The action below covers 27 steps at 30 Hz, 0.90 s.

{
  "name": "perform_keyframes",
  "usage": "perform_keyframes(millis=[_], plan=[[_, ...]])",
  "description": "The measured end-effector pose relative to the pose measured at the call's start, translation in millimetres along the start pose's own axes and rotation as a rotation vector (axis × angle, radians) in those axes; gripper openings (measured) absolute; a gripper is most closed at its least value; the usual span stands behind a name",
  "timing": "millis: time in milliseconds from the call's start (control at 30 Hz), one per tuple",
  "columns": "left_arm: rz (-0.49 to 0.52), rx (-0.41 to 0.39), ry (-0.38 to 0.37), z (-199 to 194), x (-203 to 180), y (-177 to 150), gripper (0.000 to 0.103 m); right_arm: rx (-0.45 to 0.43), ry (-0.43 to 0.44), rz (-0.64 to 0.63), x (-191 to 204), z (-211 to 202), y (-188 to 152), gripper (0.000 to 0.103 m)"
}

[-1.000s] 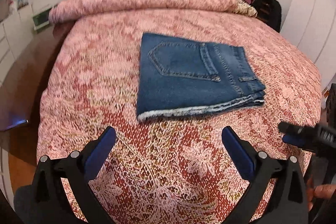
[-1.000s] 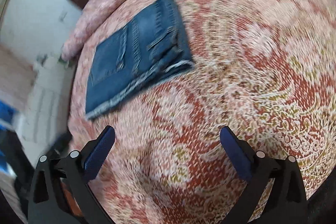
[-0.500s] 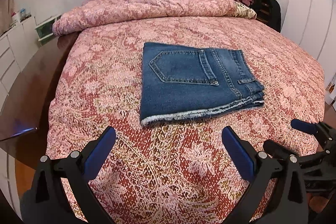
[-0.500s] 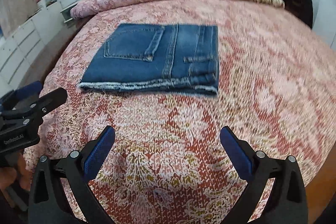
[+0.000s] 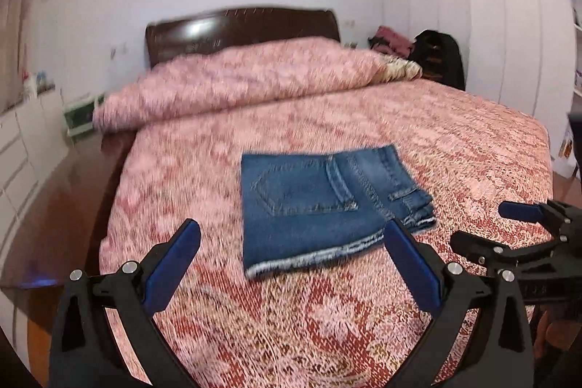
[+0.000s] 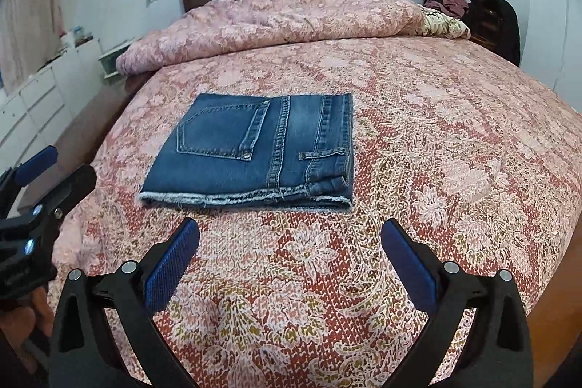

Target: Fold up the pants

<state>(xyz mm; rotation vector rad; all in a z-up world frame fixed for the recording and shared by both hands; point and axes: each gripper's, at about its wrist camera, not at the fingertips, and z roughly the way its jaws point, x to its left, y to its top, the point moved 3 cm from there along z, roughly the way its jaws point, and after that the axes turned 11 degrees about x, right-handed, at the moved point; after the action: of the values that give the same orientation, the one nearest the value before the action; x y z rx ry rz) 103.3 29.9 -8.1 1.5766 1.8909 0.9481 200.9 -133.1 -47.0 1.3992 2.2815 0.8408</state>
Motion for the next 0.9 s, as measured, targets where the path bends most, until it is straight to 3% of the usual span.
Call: perform_keyframes(millis=[333, 900], plan=[[0.105, -0.167, -0.035, -17.4, -19.3, 0.1, 0.101, -0.168, -0.012, -0.013, -0.7, -26.5, 5.8, 0.099], [-0.021, -0.219, -0.084, -13.4, -1.7, -3.9, 0.101, -0.284, 0.009, -0.034, 1.7, -44.7, 6.8, 0.099]])
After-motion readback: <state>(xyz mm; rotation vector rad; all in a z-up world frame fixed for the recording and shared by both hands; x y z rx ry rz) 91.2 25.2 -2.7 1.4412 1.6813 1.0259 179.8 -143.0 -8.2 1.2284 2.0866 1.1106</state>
